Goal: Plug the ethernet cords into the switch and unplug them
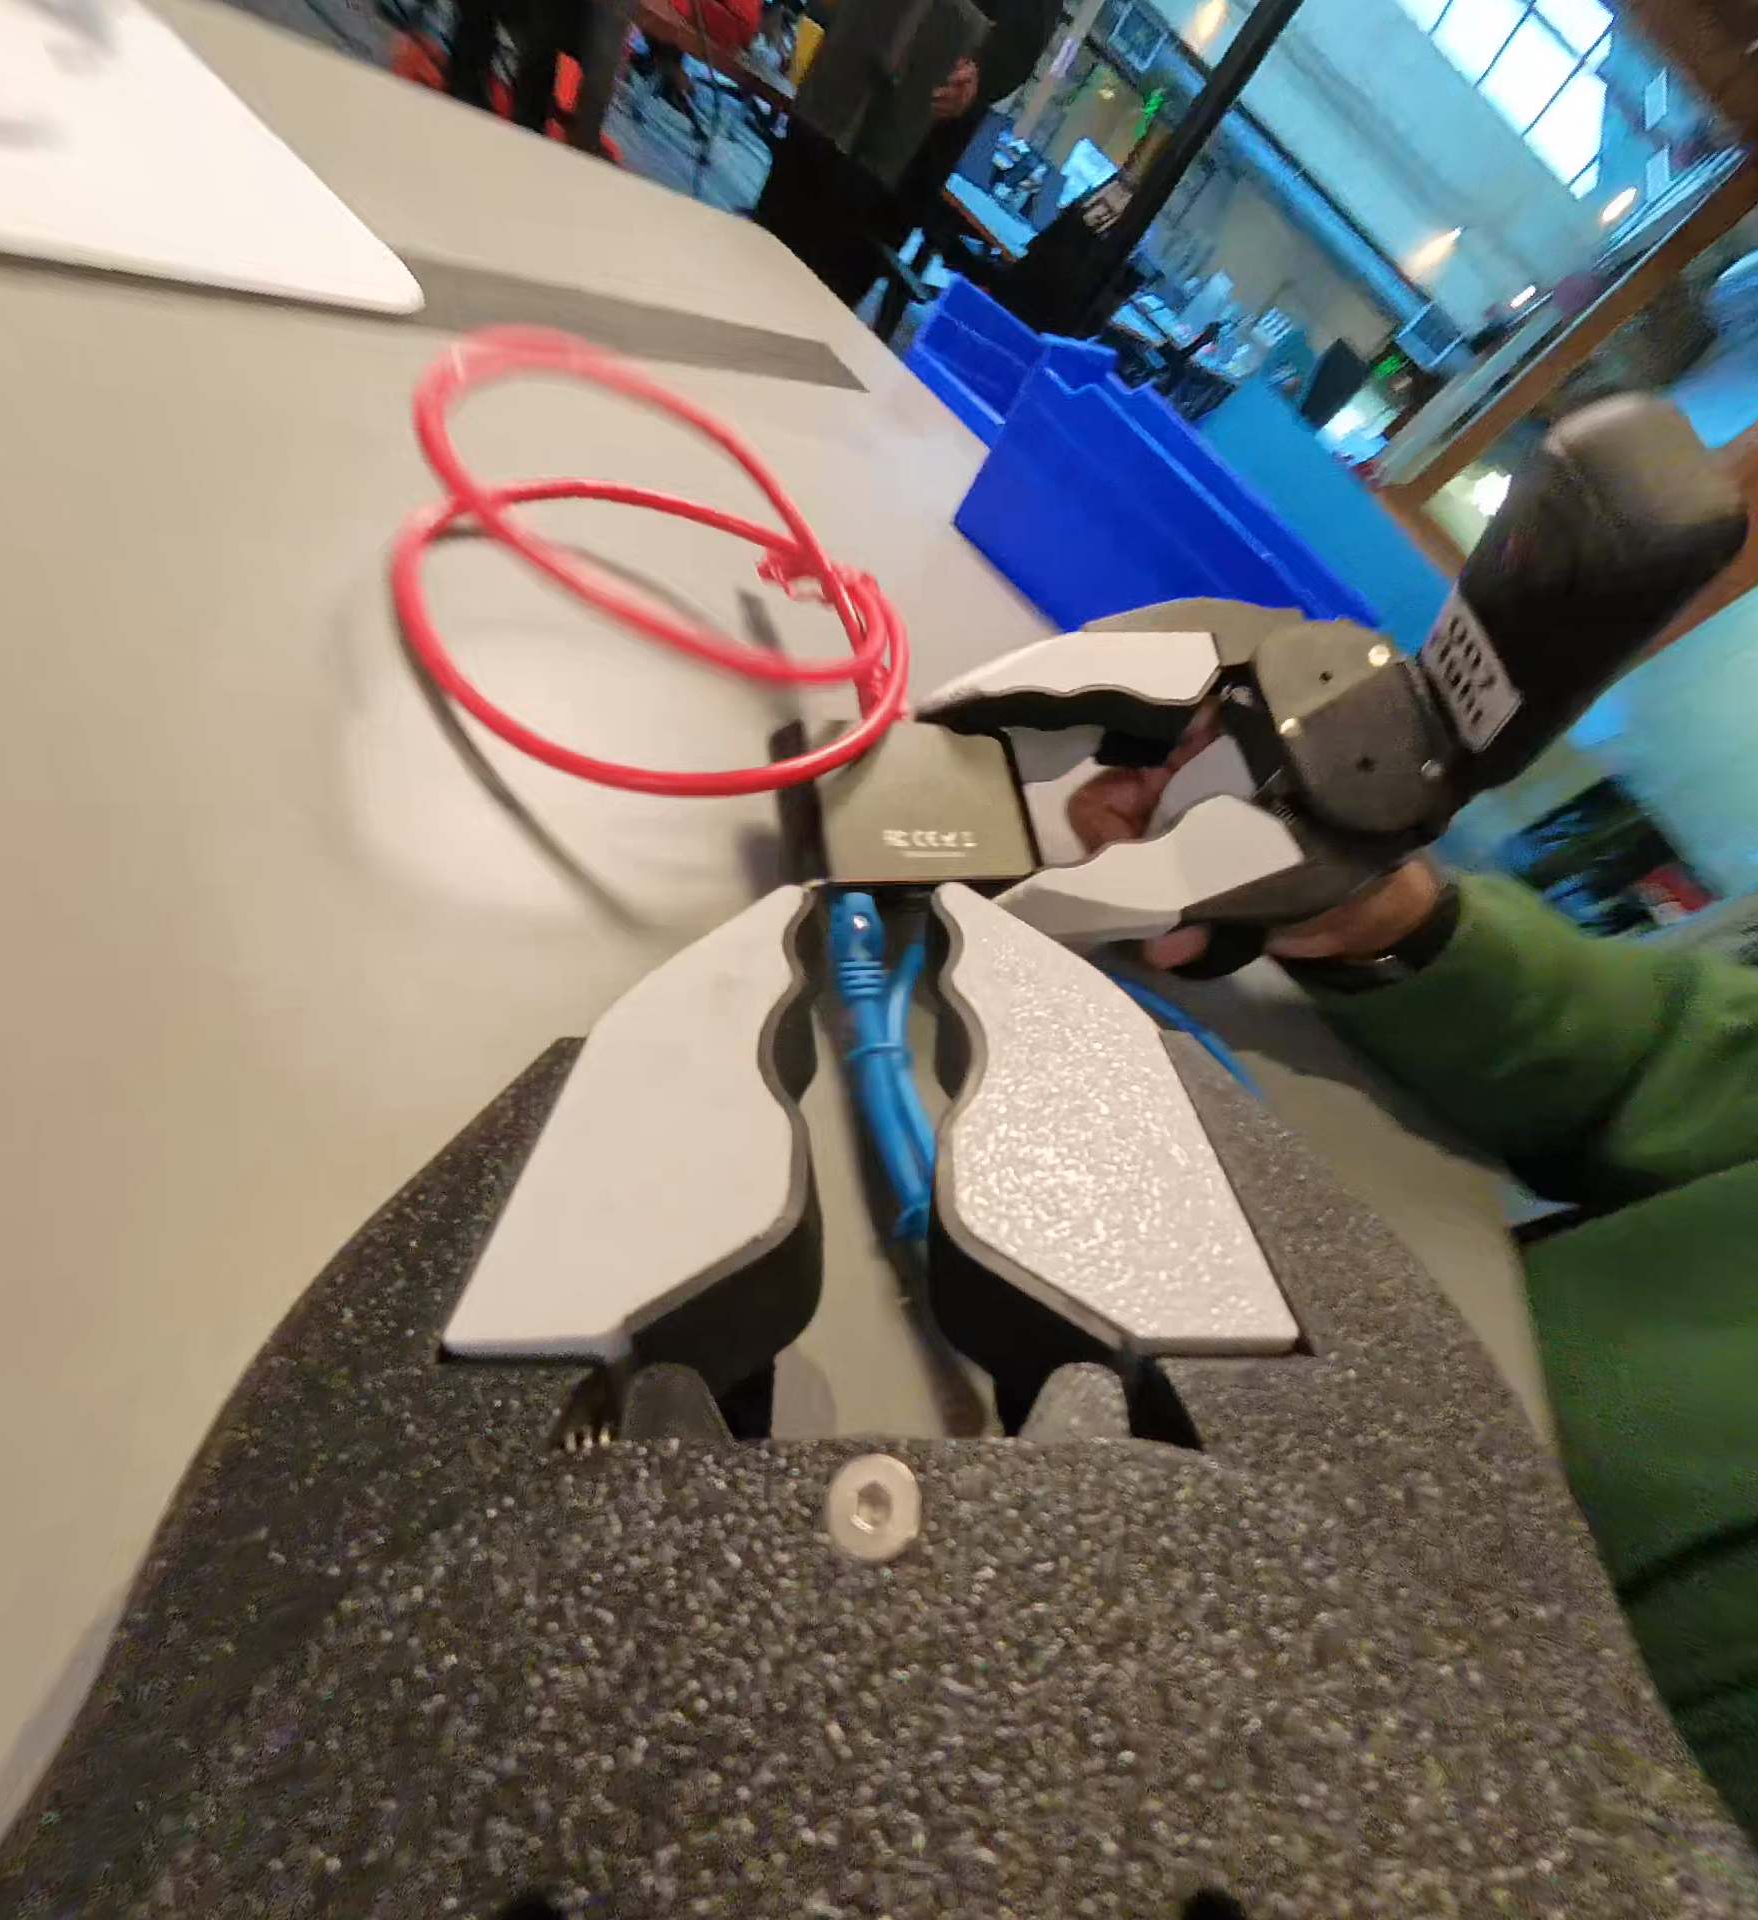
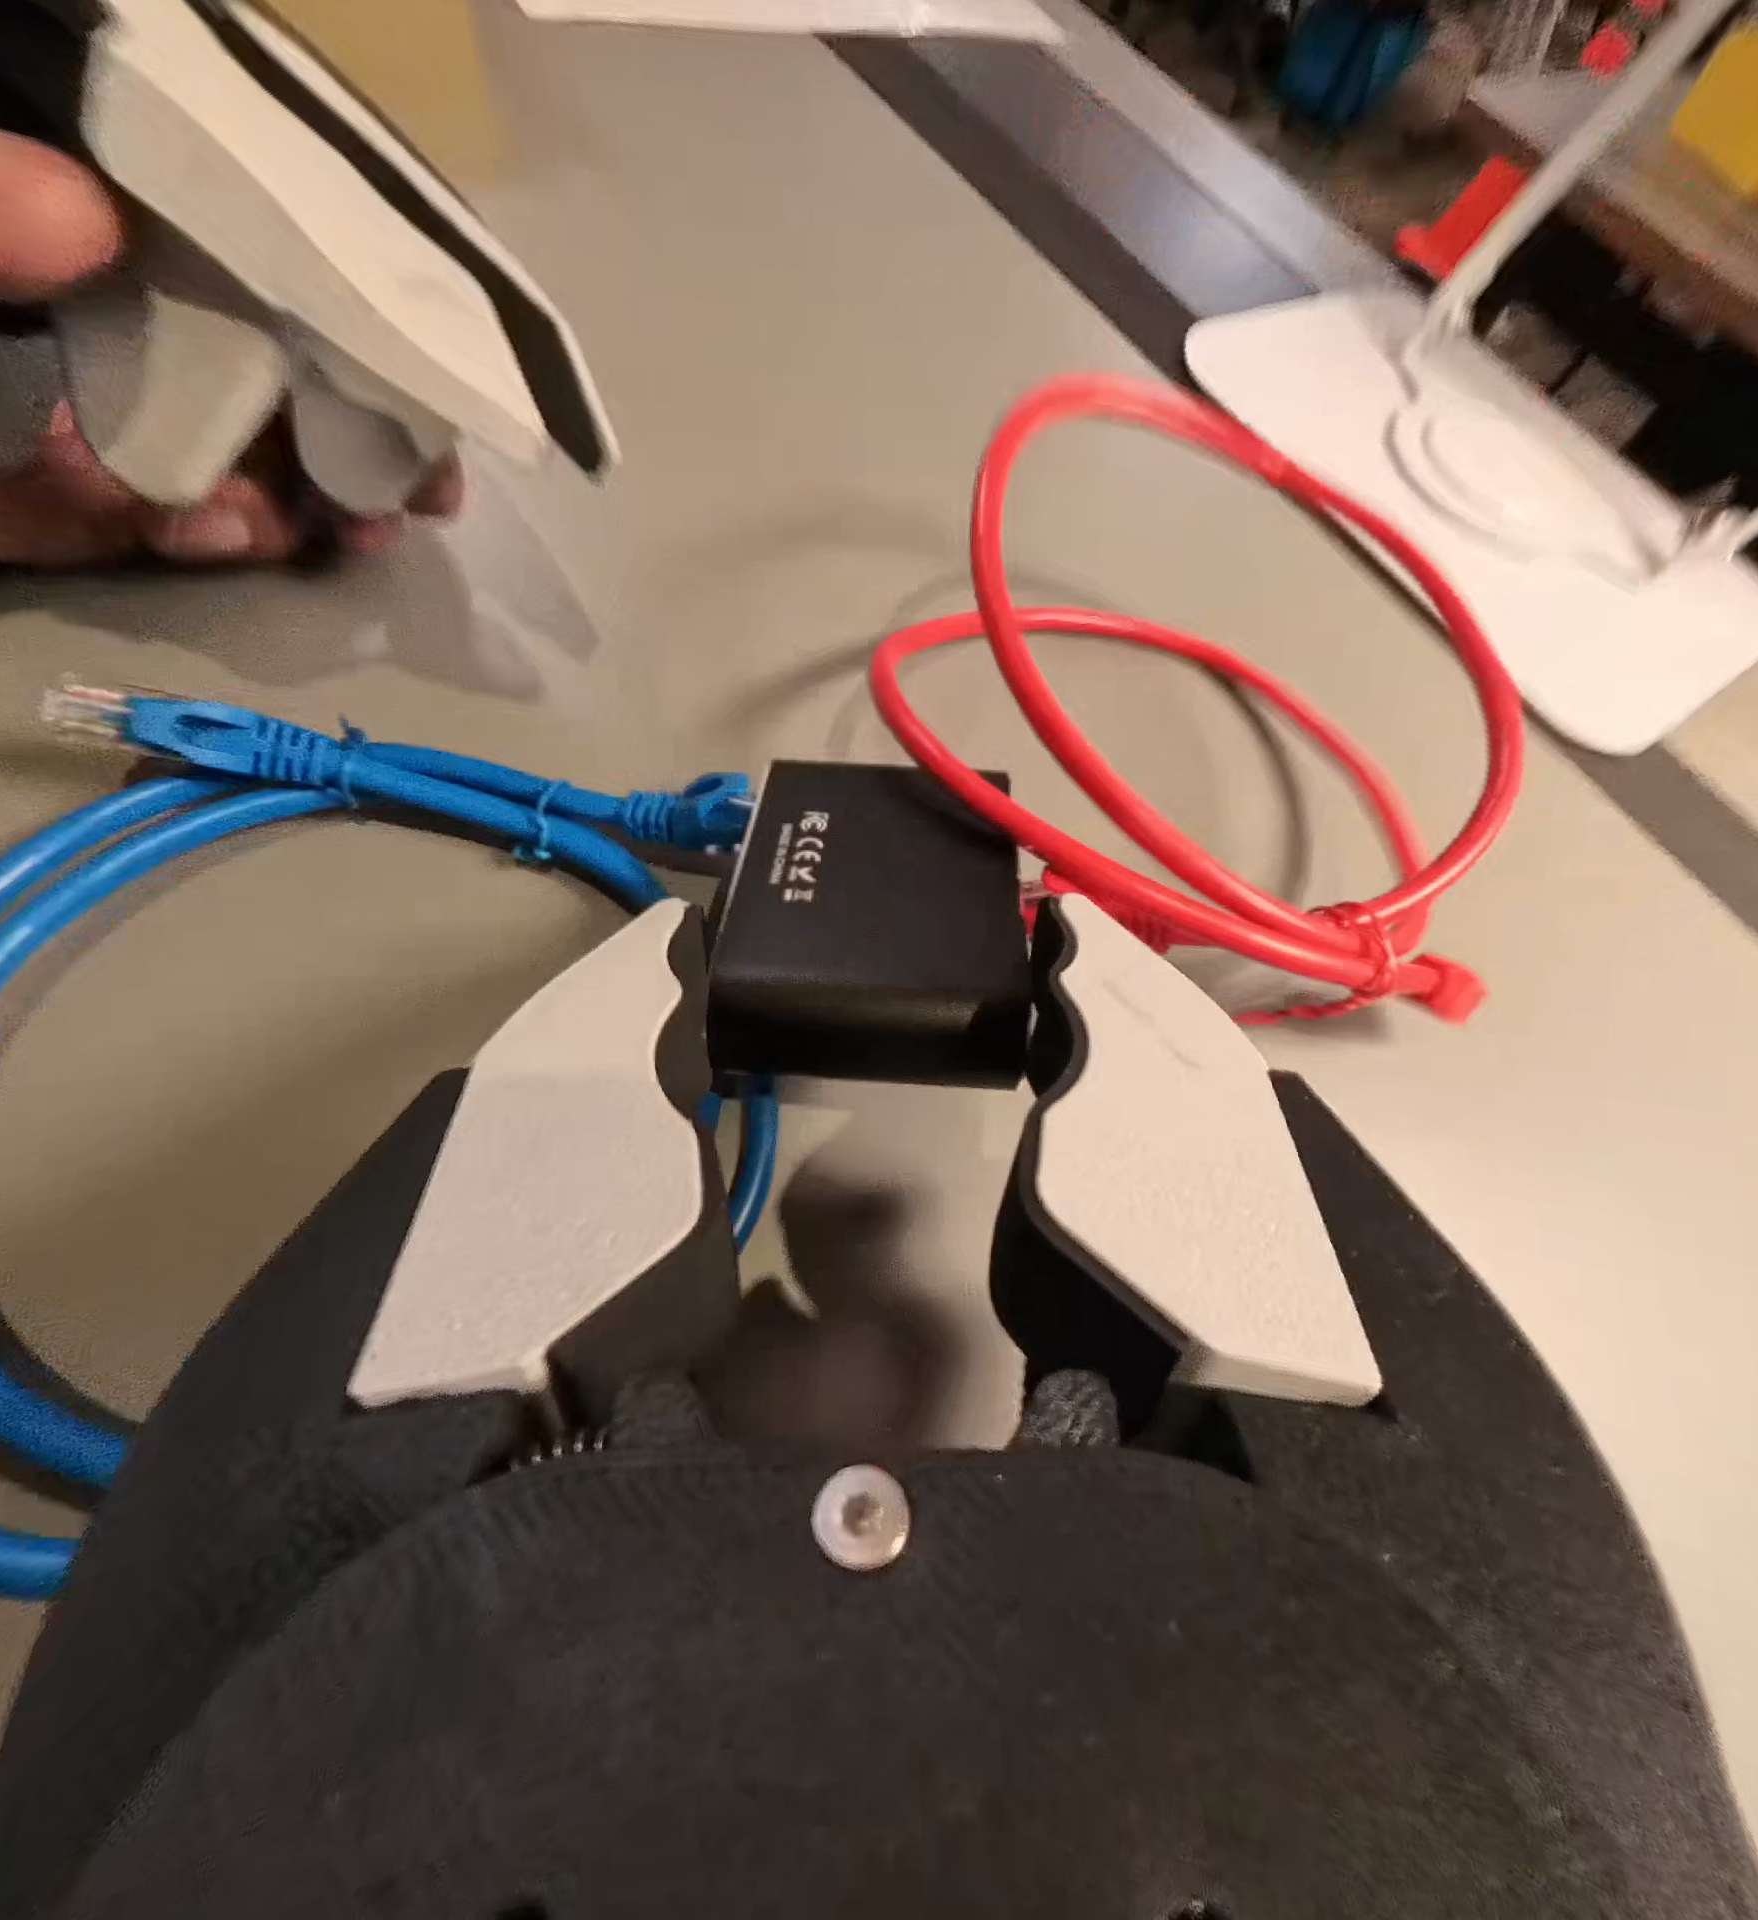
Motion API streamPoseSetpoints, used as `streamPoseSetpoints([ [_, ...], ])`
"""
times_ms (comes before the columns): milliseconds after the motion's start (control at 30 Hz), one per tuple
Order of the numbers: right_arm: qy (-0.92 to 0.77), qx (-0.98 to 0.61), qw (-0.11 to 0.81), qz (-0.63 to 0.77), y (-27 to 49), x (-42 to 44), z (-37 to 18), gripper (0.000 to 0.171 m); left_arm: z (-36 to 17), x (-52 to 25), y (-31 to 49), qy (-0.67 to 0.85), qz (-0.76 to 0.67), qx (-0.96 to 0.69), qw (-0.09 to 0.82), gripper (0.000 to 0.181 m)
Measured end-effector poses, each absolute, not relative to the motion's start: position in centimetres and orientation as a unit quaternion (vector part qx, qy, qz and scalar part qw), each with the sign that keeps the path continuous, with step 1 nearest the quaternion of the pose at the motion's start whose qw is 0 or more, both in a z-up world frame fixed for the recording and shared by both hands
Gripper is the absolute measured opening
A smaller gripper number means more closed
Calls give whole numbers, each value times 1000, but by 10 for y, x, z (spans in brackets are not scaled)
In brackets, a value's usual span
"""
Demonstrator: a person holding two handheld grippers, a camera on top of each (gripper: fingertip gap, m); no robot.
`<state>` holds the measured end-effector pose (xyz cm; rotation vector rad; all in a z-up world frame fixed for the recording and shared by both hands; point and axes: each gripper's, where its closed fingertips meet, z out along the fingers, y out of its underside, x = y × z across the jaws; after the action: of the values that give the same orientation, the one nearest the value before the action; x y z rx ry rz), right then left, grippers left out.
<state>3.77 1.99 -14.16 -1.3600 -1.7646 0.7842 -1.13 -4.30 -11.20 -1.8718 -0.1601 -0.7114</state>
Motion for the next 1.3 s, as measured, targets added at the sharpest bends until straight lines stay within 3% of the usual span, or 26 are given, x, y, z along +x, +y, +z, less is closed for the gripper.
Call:
streamPoseSetpoints([
  [300,-676,-595,329,284,42,49,-158,58,-44,-47,-77,39,-134,-789,598,39],
  [500,-677,-593,326,288,41,49,-158,59,14,-122,-185,-20,38,-804,592,41],
  [600,-676,-595,319,295,40,49,-158,60,26,-183,-254,-79,148,-826,538,35],
  [700,-677,-594,317,297,40,49,-158,61,-3,-257,-322,-159,203,-872,416,36],
  [900,-680,-590,316,300,38,49,-158,63,-121,-330,-406,-234,125,-950,165,35],
  [1167,-681,-589,311,305,38,49,-158,64,-170,-351,-418,-224,109,-967,57,37],
  [1233,-680,-589,308,308,38,49,-158,64,-172,-354,-413,-228,105,-966,70,37],
  [1300,-681,-589,307,309,38,49,-158,65,-174,-350,-408,-233,81,-965,84,25],
])
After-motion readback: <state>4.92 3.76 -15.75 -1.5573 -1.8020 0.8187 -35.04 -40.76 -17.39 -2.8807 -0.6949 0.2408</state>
